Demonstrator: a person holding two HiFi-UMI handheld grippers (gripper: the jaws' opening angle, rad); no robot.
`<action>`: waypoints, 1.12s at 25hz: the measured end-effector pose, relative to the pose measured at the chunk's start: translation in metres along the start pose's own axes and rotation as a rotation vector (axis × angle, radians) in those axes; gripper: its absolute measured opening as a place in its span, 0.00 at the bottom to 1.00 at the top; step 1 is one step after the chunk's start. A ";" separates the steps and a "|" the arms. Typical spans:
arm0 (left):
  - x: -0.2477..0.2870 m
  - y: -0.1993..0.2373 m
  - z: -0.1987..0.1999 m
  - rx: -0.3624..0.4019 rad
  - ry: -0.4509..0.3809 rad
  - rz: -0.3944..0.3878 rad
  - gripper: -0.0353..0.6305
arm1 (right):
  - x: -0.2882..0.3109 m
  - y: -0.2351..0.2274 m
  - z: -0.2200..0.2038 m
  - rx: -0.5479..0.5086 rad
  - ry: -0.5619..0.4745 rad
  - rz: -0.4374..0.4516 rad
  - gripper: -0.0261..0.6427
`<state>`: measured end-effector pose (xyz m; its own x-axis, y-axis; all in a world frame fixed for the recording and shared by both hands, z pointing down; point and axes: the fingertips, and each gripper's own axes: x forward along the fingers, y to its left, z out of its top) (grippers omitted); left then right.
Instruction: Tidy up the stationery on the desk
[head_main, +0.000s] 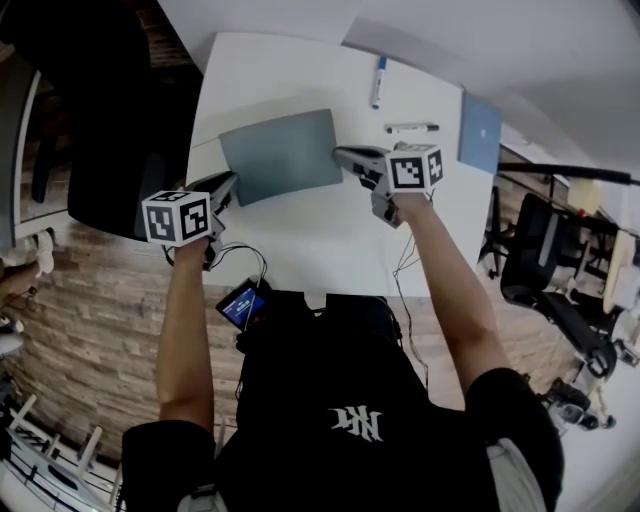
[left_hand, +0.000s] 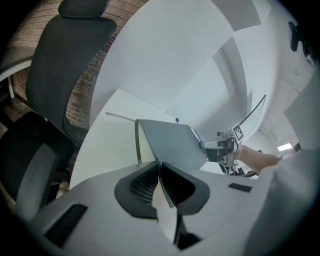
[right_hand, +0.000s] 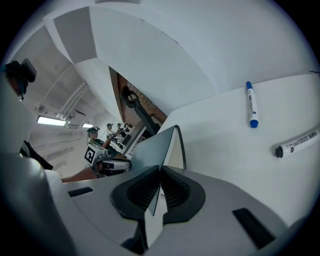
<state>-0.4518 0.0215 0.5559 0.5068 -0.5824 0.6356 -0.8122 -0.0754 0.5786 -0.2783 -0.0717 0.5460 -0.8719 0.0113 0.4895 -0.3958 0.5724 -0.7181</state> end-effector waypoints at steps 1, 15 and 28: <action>-0.001 -0.002 0.001 0.009 -0.002 0.002 0.09 | -0.004 0.002 0.000 -0.006 -0.007 0.001 0.10; 0.010 -0.072 0.025 0.147 0.003 -0.085 0.09 | -0.081 0.013 0.007 -0.036 -0.170 -0.038 0.10; 0.074 -0.174 0.054 0.277 0.030 -0.151 0.09 | -0.199 -0.024 0.014 -0.028 -0.308 -0.098 0.10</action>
<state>-0.2889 -0.0523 0.4744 0.6326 -0.5240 0.5703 -0.7729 -0.3795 0.5086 -0.0995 -0.0989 0.4591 -0.8779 -0.2912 0.3803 -0.4780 0.5811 -0.6586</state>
